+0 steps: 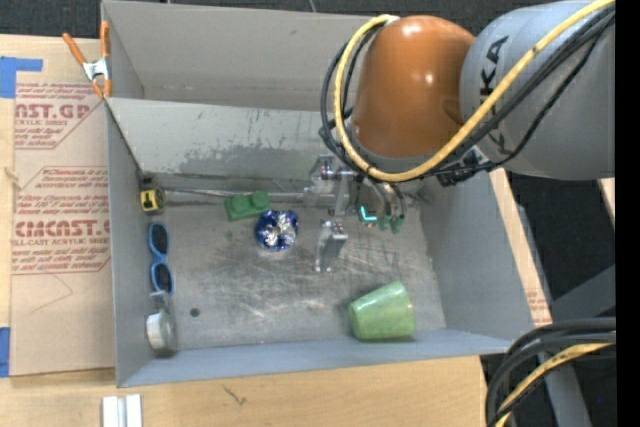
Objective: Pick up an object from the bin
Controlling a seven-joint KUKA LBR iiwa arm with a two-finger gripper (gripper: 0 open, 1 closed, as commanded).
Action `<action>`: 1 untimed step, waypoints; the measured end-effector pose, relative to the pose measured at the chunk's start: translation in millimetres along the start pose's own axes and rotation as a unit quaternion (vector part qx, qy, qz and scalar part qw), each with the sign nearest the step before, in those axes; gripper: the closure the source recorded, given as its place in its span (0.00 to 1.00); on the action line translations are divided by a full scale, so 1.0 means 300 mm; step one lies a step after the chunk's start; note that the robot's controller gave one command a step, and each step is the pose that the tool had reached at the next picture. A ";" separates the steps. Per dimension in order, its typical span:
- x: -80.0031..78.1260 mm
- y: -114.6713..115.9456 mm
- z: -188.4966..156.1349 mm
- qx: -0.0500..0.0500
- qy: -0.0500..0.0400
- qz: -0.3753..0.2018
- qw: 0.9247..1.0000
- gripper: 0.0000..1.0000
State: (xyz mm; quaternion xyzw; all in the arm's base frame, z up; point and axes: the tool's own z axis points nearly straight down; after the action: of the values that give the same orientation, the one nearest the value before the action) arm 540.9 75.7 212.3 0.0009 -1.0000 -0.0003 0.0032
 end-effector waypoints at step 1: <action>-0.102 0.013 0.403 -0.002 -0.012 0.027 1.000 0.00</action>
Offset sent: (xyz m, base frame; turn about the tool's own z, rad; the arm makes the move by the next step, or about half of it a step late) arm 0.0268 0.0026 -0.1381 0.0553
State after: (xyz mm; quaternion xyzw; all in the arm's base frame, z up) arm 570.7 79.6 91.1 -0.0262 -0.9996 -0.0023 -0.0088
